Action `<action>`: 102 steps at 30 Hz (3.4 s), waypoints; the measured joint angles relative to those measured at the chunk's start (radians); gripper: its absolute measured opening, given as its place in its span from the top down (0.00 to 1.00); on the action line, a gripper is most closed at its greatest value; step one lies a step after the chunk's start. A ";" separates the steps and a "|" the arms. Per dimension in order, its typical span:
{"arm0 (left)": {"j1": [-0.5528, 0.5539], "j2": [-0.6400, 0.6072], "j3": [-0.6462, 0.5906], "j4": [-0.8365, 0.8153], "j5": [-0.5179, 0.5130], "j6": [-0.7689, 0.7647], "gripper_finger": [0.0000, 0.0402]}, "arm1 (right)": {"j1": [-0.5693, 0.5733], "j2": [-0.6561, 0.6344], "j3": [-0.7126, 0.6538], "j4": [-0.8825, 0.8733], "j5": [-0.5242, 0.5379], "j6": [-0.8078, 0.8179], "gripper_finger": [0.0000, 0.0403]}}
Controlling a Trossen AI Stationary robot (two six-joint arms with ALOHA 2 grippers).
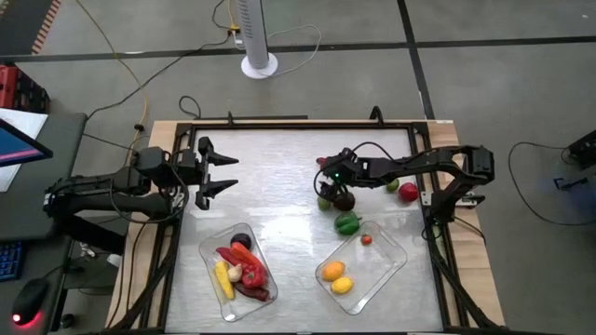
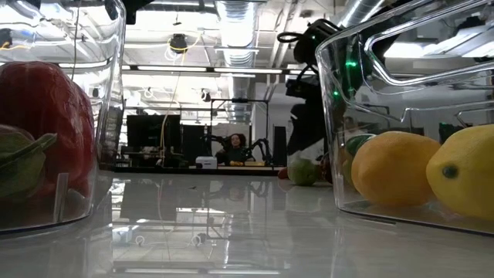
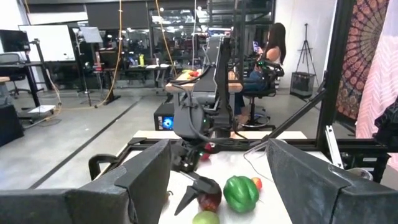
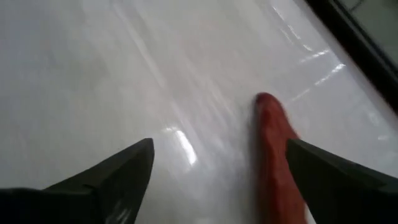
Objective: Sort produce into baskets
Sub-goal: Put the red pepper into the left transparent bin, then put the lime into the right transparent bin
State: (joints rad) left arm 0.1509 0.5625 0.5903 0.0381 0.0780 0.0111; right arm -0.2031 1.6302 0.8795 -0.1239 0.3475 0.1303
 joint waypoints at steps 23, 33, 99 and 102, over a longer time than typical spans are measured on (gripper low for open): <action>0.000 0.000 0.000 -0.004 0.000 0.000 0.37 | -0.146 -0.005 -0.053 -0.127 -0.006 0.082 0.20; 0.000 0.000 0.000 -0.004 -0.012 0.011 0.37 | -0.159 -0.005 -0.132 -0.021 -0.056 0.097 0.33; 0.000 -0.125 0.000 -0.117 -0.093 0.030 0.37 | 0.401 0.602 0.948 -0.065 -0.395 -0.080 0.34; 0.000 -0.125 0.000 -0.117 -0.093 0.029 0.37 | 0.410 0.546 0.951 -0.163 -0.297 -0.090 0.33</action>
State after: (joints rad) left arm 0.1513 0.4377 0.5907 -0.0792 -0.0151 0.0402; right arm 0.2068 2.1765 1.8309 -0.2872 0.0504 0.0401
